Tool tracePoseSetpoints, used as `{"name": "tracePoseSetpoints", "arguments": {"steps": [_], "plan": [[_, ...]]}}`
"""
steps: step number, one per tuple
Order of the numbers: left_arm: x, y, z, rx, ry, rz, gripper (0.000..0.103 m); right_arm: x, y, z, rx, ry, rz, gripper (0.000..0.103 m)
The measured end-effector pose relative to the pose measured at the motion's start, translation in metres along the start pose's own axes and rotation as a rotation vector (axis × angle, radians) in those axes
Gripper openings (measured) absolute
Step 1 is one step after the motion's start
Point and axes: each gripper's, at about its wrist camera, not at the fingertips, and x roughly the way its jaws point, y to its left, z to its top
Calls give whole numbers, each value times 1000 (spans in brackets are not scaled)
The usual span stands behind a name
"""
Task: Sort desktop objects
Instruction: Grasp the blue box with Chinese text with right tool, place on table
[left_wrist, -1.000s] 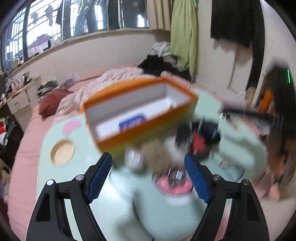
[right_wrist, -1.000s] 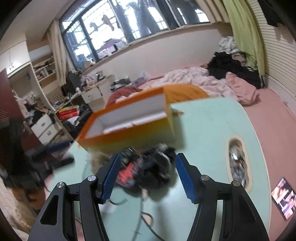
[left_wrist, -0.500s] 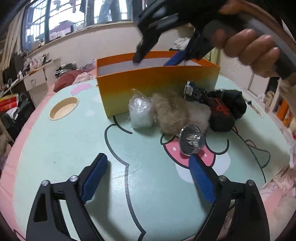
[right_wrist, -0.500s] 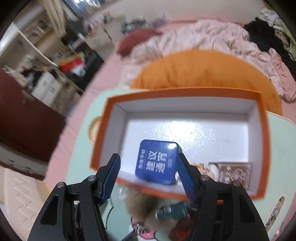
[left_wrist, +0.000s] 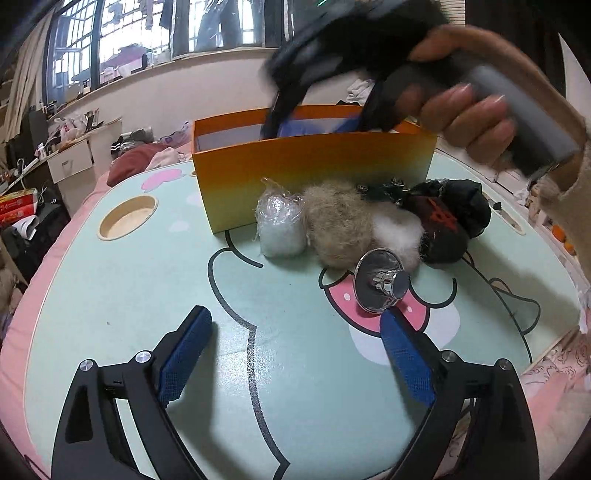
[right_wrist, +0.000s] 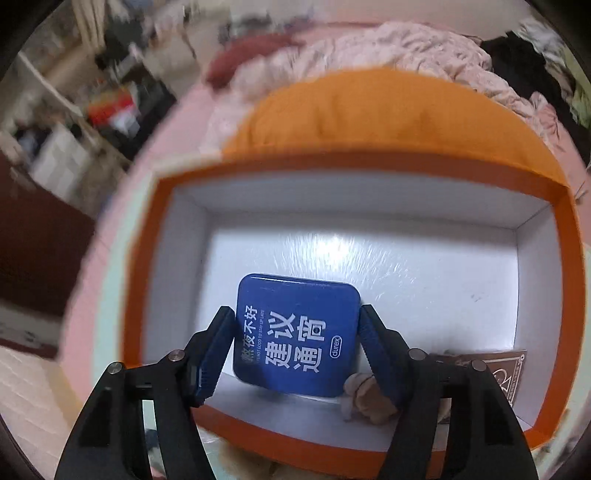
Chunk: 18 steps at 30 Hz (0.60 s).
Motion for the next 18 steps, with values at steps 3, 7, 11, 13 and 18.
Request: {"name": "tracePoseSetpoints", "arguments": {"steps": [3, 7, 11, 13, 18], "plan": [[0, 0, 0, 0, -2, 1, 93, -69, -7, -8, 17, -198, 79, 66], [-2, -4, -1, -1, -4, 4, 94, -147, -21, -44, -12, -360, 125, 65], [-2, -4, -1, -2, 2, 6, 100, -170, -45, -106, -19, -353, 107, 65], [-1, -4, -1, -3, 5, 6, 102, -160, -52, -133, -17, -289, 94, 65], [0, -4, -1, -1, 8, 7, 102, -130, -88, -186, 67, -176, -21, 65]]}}
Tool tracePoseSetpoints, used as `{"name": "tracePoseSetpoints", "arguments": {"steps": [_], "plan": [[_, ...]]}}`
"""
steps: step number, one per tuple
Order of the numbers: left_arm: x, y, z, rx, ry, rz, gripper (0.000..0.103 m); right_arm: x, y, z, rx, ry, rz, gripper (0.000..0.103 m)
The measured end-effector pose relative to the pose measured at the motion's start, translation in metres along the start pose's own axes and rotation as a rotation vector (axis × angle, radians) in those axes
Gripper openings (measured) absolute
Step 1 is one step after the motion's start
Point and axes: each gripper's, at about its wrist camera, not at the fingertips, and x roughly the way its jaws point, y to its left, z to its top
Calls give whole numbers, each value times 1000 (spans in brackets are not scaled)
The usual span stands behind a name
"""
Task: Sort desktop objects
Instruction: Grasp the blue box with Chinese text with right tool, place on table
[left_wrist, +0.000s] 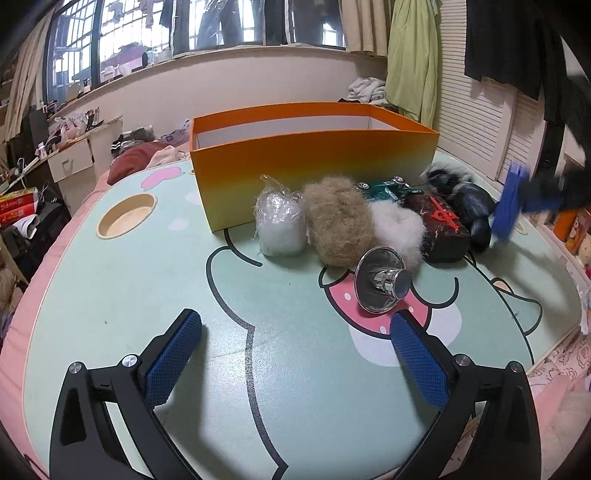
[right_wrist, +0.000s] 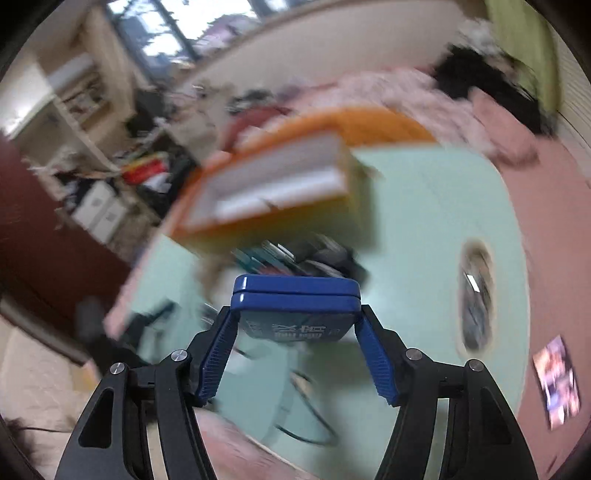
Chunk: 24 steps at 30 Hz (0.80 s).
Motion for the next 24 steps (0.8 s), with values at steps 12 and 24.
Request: {"name": "tracePoseSetpoints", "arguments": {"steps": [12, 24], "plan": [[-2, 0, -2, 2, -2, -5, 102, 25, 9, 5, 1, -238, 43, 72], [-3, 0, -2, 3, -3, -5, 102, 28, 36, -74, -168, -294, -164, 92]]}}
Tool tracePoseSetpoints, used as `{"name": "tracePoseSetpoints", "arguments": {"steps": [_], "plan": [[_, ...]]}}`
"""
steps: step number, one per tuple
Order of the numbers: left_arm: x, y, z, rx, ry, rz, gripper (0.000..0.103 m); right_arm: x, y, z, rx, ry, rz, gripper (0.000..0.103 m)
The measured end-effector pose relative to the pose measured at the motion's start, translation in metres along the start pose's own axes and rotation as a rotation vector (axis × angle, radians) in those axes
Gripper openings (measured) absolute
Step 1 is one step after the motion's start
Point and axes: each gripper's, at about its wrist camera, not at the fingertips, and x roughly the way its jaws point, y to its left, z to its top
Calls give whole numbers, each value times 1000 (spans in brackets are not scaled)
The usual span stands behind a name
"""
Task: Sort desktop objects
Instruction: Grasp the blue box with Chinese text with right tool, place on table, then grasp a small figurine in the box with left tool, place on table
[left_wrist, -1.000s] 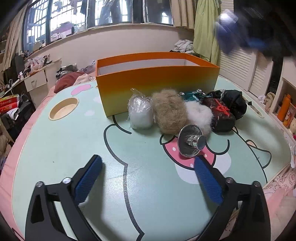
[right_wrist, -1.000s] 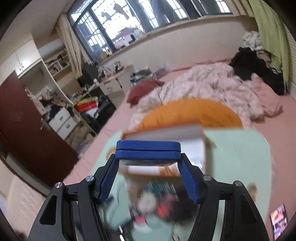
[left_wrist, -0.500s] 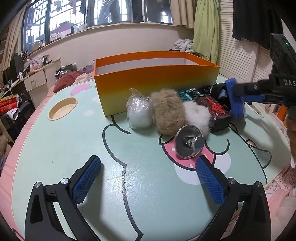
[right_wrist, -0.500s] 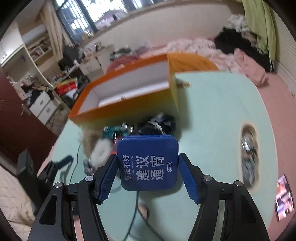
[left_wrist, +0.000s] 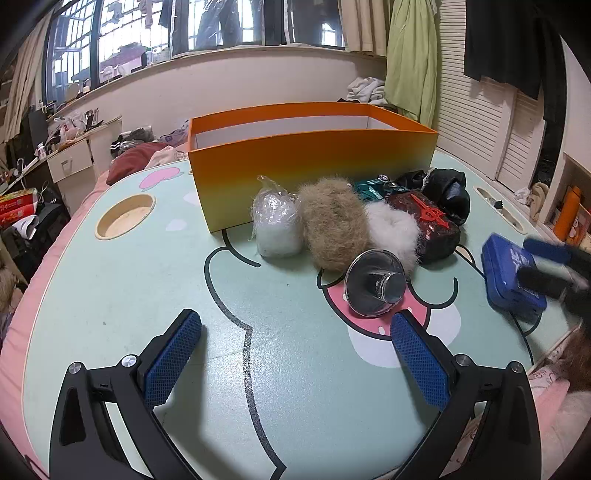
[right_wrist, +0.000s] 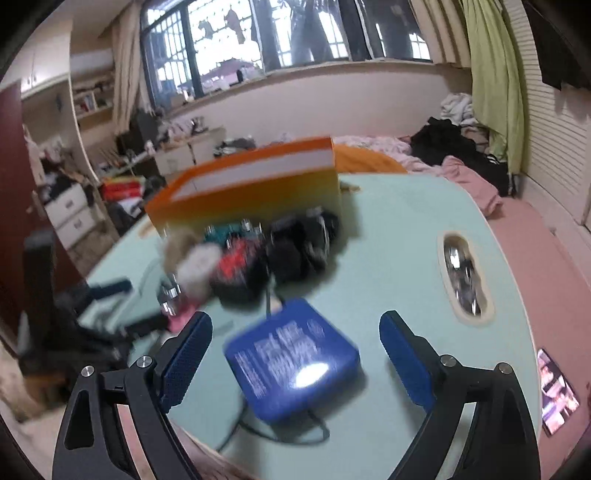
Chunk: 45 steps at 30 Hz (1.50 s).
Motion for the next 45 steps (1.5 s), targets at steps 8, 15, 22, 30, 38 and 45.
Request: {"name": "tracePoseSetpoints", "arguments": {"steps": [8, 15, 22, 30, 38, 45], "plan": [[-1, 0, 0, 2, -3, 3, 102, 28, 20, -5, -138, 19, -104, 97], [-29, 0, 26, 63, -117, 34, 102, 27, 21, -8, -141, 10, -91, 97], [-40, -9, 146, 34, -2, -247, 88, 26, 24, -8, -140, 8, -94, 97], [83, -12, 197, -169, 462, -372, 40, 24, 24, -8, -135, 3, -90, 97], [120, -18, 195, -203, 577, -372, 12, 24, 23, -8, -134, 1, -90, 97], [120, -4, 194, -243, 530, -409, 9, 24, 24, -8, -130, 1, -88, 97]]}}
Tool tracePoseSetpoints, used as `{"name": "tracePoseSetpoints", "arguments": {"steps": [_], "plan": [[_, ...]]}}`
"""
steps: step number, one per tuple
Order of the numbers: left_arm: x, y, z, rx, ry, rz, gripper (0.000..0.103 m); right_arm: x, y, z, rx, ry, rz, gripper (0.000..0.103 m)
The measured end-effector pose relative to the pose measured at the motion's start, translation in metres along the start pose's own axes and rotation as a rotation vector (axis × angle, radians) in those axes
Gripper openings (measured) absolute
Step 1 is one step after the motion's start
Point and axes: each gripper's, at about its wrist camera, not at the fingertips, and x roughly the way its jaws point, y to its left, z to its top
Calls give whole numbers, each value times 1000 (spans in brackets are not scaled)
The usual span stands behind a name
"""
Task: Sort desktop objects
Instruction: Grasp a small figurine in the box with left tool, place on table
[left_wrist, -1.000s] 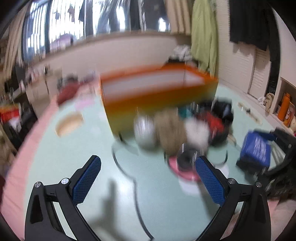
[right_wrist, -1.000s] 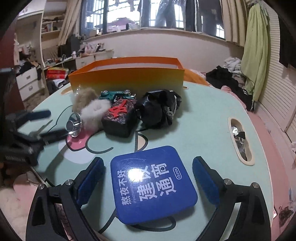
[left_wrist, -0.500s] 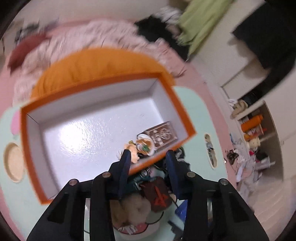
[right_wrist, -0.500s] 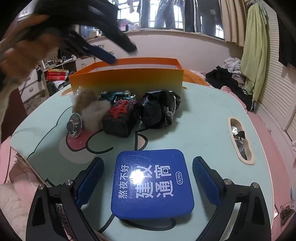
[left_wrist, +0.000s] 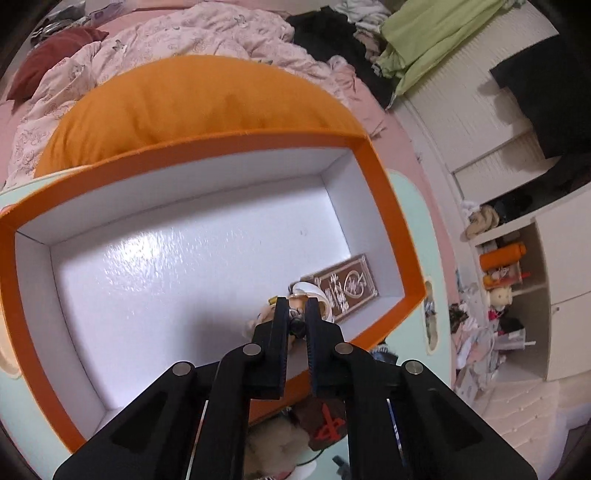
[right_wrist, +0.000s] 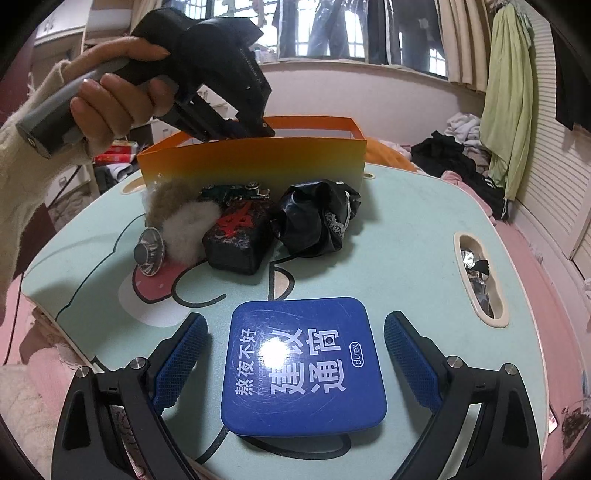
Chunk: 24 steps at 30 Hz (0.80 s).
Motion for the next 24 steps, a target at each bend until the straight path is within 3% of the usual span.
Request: {"name": "tracePoseSetpoints", "arguments": {"steps": [5, 12, 22, 24], "plan": [[-40, -7, -4, 35, -128, -54, 9, 0, 0, 0, 0, 0, 0, 97], [-105, -23, -41, 116, -261, -146, 9, 0, 1, 0, -1, -1, -1, 97], [-64, -24, -68, 123, -212, -164, 9, 0, 1, 0, 0, -2, 0, 97], [-61, -24, -72, 124, -214, -216, 17, 0, 2, 0, 0, -2, 0, 97]]}}
